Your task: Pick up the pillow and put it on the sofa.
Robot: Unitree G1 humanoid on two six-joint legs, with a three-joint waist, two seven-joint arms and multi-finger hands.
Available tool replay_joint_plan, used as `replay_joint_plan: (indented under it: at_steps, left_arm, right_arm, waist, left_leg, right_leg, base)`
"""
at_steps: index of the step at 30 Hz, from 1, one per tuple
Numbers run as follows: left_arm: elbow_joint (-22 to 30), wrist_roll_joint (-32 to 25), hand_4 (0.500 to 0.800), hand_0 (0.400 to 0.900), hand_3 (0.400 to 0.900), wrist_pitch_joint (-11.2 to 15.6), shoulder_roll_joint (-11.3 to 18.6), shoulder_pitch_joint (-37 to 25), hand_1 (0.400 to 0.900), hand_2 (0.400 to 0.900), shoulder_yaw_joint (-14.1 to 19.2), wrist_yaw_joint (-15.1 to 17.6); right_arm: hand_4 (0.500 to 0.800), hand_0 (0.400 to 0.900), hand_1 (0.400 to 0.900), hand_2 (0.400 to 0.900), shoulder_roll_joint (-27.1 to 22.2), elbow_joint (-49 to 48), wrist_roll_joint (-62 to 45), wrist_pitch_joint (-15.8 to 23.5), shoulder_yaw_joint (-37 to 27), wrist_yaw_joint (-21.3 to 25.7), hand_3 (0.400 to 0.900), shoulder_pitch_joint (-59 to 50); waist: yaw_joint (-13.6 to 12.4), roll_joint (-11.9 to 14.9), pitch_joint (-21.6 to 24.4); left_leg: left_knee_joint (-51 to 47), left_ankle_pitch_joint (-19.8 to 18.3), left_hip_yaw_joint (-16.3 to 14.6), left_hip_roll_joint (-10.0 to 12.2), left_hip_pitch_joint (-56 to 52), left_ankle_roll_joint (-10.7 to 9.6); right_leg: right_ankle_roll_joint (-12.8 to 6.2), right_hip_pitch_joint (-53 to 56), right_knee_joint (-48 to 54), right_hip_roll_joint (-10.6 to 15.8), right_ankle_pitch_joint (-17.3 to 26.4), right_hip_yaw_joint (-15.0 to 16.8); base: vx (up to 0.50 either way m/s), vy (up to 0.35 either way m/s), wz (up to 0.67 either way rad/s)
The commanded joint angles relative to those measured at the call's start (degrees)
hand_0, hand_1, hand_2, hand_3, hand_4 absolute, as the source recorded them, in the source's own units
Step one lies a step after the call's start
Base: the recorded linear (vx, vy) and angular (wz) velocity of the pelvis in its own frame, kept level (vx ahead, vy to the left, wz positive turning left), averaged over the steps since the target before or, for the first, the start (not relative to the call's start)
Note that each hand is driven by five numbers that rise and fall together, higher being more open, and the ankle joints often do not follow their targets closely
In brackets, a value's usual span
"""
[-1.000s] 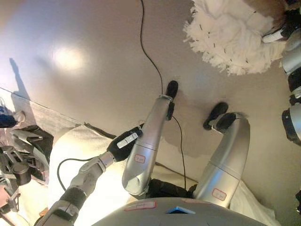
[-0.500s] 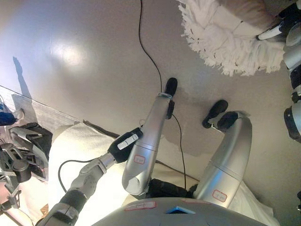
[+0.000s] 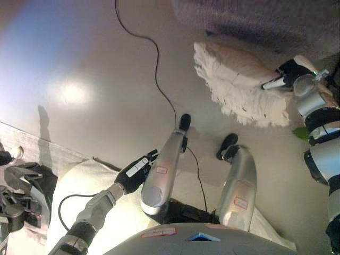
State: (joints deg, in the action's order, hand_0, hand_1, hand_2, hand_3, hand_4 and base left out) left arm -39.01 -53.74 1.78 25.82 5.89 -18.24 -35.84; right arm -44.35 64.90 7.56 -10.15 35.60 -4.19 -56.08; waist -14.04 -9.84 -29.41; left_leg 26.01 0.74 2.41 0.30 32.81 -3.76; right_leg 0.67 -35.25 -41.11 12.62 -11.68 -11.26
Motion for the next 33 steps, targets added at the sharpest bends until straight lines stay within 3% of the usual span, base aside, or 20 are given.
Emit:
replay_joint_plan:
  at_steps: [1,4,5,11,17,26,33]
  left_arm:
    - [-3.1,4.0,0.8,0.9,0.9,-0.7,0.9,2.3,0.9,0.9,4.1,-3.0]
    - [-7.4,6.4,0.8,0.9,0.9,-1.9,0.3,1.6,0.9,0.9,5.6,-2.6]
    - [-8.4,7.0,0.8,0.9,0.9,-2.2,0.0,1.3,0.9,0.9,6.0,-2.2]
    - [-15.2,12.1,0.8,0.9,0.9,-3.8,-2.7,1.2,0.9,0.9,8.0,0.7]
    - [-21.1,16.5,0.8,0.9,0.9,-4.1,-5.1,2.8,0.9,0.9,9.9,2.2]
    - [-27.1,21.9,0.8,0.9,0.9,-4.9,-5.7,4.0,0.9,0.9,12.5,3.4]
    - [-28.1,23.1,0.8,0.9,0.9,-4.6,-5.5,4.0,0.9,0.9,13.0,2.4]
  right_arm:
    - [0.5,0.4,0.4,0.4,-9.8,-7.2,0.6,7.4,-2.6,0.2,0.4,-5.3]
    - [0.5,0.4,0.4,0.4,-12.1,-10.7,0.9,9.7,-3.2,-1.9,0.4,-3.3]
    - [0.5,0.4,0.4,0.4,-12.8,-12.0,1.0,10.3,-3.5,-2.6,0.4,-2.7]
    - [0.5,0.4,0.4,0.4,-15.7,-21.4,1.7,12.3,-6.1,-8.1,0.4,2.9]
    - [0.5,0.4,0.4,0.4,-17.2,-27.7,3.0,16.0,-7.6,-13.7,0.4,5.1]
    - [0.5,0.4,0.4,0.4,-18.1,-28.8,-2.2,17.6,-0.3,-19.0,0.4,-8.5]
    - [0.5,0.4,0.4,0.4,-14.9,-20.2,-7.4,15.3,6.2,-20.0,0.4,-19.0]
  waist:
    - [1.7,3.8,3.5]
    - [2.7,5.6,6.3]
    - [3.0,6.0,7.2]
    - [4.9,9.6,14.0]
    - [5.6,11.2,20.2]
    - [4.6,12.6,25.1]
    - [2.6,12.9,26.6]
  left_leg:
    - [-1.7,-4.9,-4.8,0.1,-5.1,1.2]
    - [-5.7,-4.2,-5.7,1.0,-10.0,0.7]
    - [-7.3,-2.5,-6.1,1.3,-10.9,0.9]
    - [-17.1,-1.8,-7.0,2.0,-22.0,0.0]
    - [-23.3,-1.3,-7.8,2.4,-28.7,-0.3]
    - [-29.5,-0.3,-7.8,2.5,-34.3,-1.1]
    - [-30.2,-0.5,-6.6,2.2,-35.4,-1.2]
  right_leg:
    - [-0.47,10.3,11.2,-1.7,0.8,-6.3]
    - [-0.92,15.5,16.9,-3.1,2.3,-6.7]
    - [-0.65,16.6,19.2,-3.4,4.3,-7.4]
    - [-2.45,28.2,31.1,-5.6,6.8,-7.0]
    - [-3.45,34.6,37.5,-6.8,8.6,-6.9]
    - [-4.7,39.8,43.8,-7.6,10.6,-7.9]
    - [-5.02,41.8,45.6,-7.6,11.1,-9.0]
  base:
    - [0.1,-0.018,-0.07]
    - [0.09,-0.031,-0.06]
    - [0.07,-0.04,-0.03]
    - [0.19,-0.045,-0.03]
    - [0.21,-0.012,0.01]
    - [0.1,-0.015,0.07]
    - [0.1,-0.011,0.17]
